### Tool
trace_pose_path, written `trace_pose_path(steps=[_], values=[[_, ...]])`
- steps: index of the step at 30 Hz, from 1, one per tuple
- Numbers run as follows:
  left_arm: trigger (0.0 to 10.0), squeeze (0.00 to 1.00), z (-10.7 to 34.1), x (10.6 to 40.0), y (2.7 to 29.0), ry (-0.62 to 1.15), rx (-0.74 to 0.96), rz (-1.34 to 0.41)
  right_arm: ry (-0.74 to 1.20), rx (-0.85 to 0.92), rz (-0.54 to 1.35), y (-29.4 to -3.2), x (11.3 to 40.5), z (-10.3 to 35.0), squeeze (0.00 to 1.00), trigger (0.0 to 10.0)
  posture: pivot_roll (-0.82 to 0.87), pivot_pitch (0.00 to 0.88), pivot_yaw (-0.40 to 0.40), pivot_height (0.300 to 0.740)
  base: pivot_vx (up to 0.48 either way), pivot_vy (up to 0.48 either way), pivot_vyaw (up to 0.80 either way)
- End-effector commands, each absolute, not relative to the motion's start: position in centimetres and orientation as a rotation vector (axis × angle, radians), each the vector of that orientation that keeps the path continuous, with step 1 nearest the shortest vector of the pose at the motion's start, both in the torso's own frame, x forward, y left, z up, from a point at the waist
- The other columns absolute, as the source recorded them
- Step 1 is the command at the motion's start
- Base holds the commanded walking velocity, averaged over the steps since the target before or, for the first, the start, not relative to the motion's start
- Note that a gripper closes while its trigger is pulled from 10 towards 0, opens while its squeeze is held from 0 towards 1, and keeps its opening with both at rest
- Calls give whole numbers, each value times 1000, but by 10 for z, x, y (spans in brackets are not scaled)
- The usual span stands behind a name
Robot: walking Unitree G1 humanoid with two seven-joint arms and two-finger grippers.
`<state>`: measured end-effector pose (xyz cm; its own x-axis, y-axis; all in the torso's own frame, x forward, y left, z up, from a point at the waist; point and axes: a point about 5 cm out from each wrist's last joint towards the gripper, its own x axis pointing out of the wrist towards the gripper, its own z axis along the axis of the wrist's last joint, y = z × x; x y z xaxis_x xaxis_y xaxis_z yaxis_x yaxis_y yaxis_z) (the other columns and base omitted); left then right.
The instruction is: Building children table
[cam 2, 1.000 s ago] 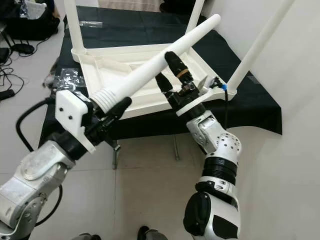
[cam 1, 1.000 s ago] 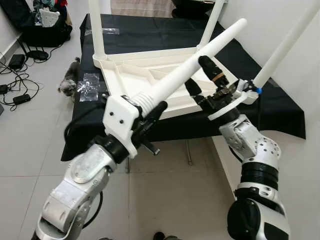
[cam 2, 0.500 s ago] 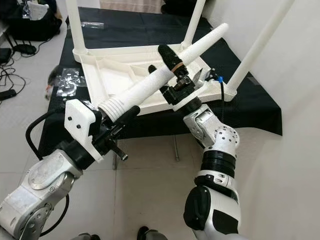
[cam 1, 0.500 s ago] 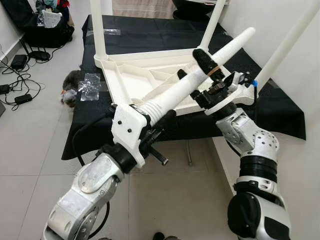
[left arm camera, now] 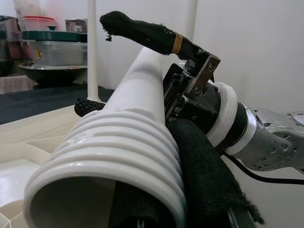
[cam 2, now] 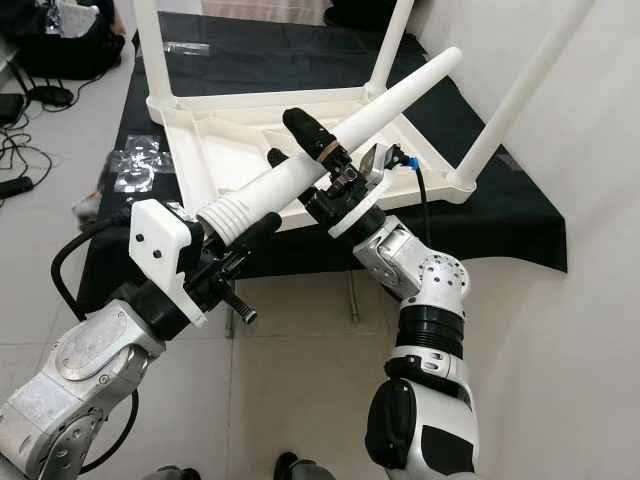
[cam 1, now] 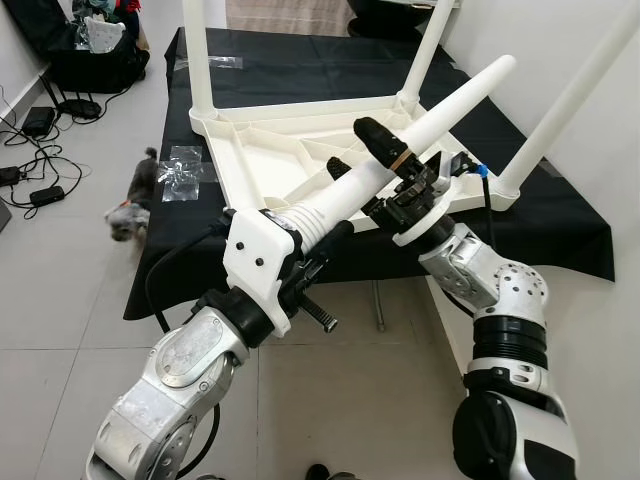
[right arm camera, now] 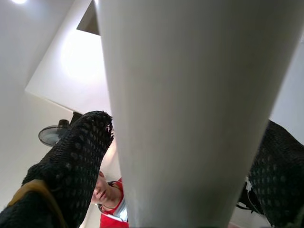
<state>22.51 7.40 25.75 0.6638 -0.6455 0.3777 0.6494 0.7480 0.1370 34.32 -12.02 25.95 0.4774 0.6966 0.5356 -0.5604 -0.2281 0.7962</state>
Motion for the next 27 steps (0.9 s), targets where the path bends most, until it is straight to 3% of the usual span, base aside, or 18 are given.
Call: trace_pose_path(steps=[1, 26, 27], values=[[10000, 0, 260, 218, 70, -440, -33, -758, 134, 1363, 1175, -120, 341, 259, 0, 10000, 74, 176, -161, 740, 0, 0, 0], [10000, 0, 260, 218, 66, -440, -51, -759, 94, 1383, 1079, -116, 355, 267, 0, 10000, 68, 177, -162, 740, 0, 0, 0], [10000, 0, 260, 218, 66, -440, -54, -758, 92, 1384, 1082, -115, 354, 267, 0, 8157, 68, 178, -161, 740, 0, 0, 0]])
